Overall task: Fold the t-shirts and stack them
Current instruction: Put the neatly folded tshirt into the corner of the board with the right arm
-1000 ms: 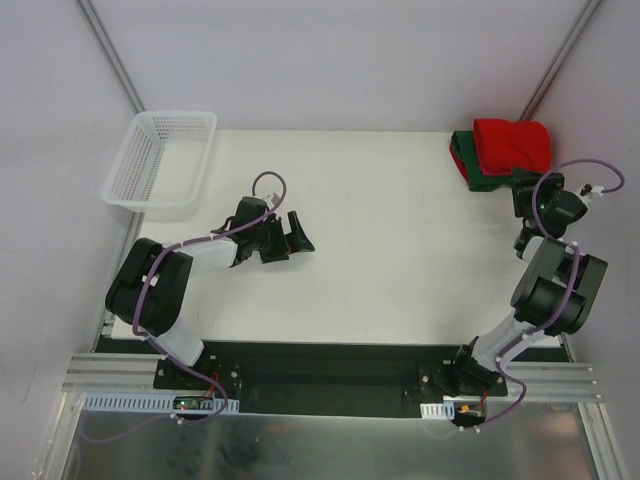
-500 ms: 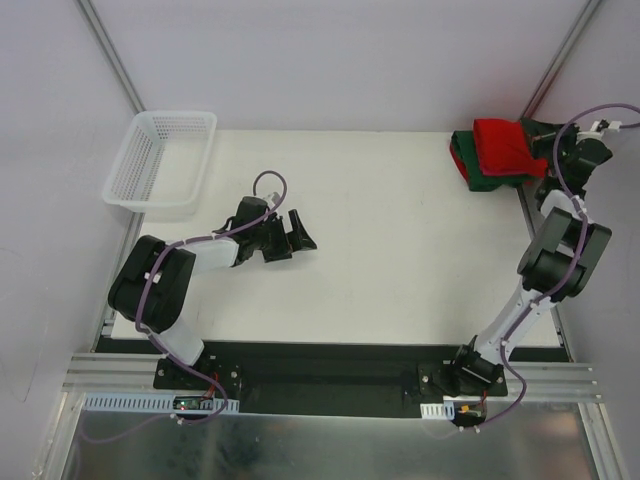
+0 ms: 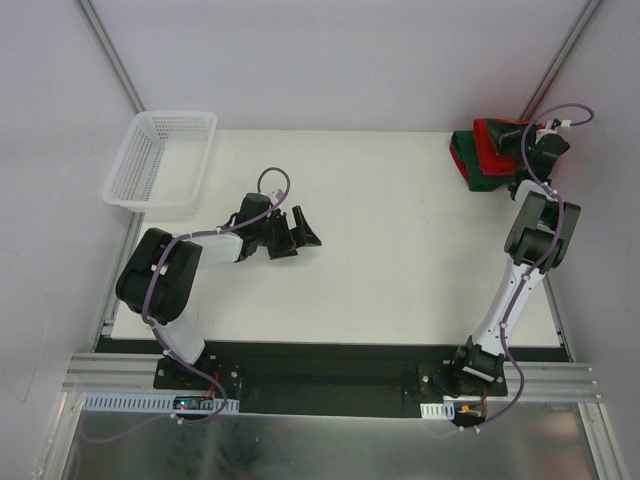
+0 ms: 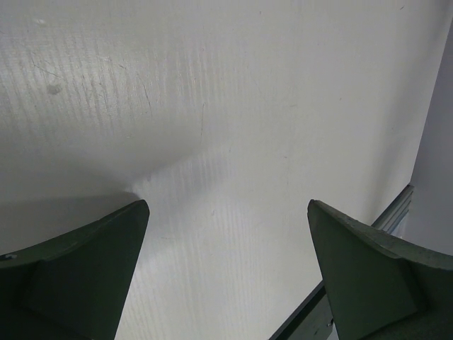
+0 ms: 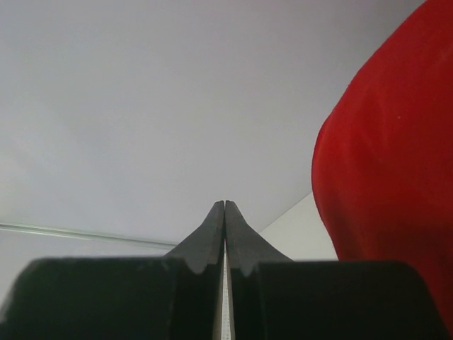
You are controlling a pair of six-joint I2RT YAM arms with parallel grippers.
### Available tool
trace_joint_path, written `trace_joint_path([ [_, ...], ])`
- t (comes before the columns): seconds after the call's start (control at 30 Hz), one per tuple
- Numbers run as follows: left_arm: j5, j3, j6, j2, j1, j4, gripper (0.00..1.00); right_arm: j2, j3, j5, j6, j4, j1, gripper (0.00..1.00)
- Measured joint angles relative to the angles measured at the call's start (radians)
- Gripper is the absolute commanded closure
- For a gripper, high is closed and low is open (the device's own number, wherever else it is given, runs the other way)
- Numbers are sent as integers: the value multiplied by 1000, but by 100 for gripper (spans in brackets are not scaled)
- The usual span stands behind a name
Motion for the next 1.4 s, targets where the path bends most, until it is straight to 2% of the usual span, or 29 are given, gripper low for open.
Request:
trace_joint_path([
  [0.8, 8, 16, 2, 11, 6, -14, 1, 121, 28, 38, -68, -17, 19, 98],
  [1.2, 12, 13, 3, 10, 13, -18, 1, 120, 75, 16, -103, -56, 35, 99],
  [1.4, 12, 11, 3, 8, 13, -17, 1, 48, 84, -36, -145, -112, 62, 99],
])
